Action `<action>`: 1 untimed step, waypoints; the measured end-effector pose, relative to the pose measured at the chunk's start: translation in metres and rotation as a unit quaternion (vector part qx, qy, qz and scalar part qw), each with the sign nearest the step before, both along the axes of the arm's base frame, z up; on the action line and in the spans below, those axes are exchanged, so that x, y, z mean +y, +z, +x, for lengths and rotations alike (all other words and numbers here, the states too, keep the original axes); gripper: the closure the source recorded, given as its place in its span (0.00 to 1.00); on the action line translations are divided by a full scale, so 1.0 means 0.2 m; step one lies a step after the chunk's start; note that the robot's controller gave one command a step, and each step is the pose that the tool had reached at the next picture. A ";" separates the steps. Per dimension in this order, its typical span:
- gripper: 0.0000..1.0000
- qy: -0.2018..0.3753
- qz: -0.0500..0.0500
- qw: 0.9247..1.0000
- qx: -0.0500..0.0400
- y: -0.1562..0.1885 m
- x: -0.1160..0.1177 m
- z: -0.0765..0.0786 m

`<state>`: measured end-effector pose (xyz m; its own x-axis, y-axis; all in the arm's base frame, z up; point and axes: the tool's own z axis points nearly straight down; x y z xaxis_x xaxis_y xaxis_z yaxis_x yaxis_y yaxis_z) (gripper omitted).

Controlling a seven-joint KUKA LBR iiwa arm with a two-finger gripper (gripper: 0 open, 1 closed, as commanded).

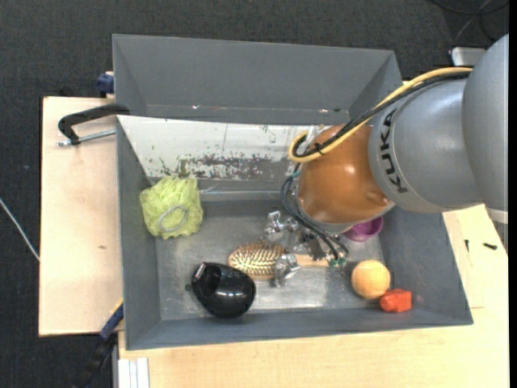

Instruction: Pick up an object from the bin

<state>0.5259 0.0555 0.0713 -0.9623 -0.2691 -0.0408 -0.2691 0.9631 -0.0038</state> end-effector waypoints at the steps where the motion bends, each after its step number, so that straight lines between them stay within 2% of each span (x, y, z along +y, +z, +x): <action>1: 1.00 0.000 -0.001 1.000 0.008 0.05 0.00 -0.01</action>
Offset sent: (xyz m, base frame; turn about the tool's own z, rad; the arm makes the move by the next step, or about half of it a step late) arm -0.0001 0.0000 0.0711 0.0001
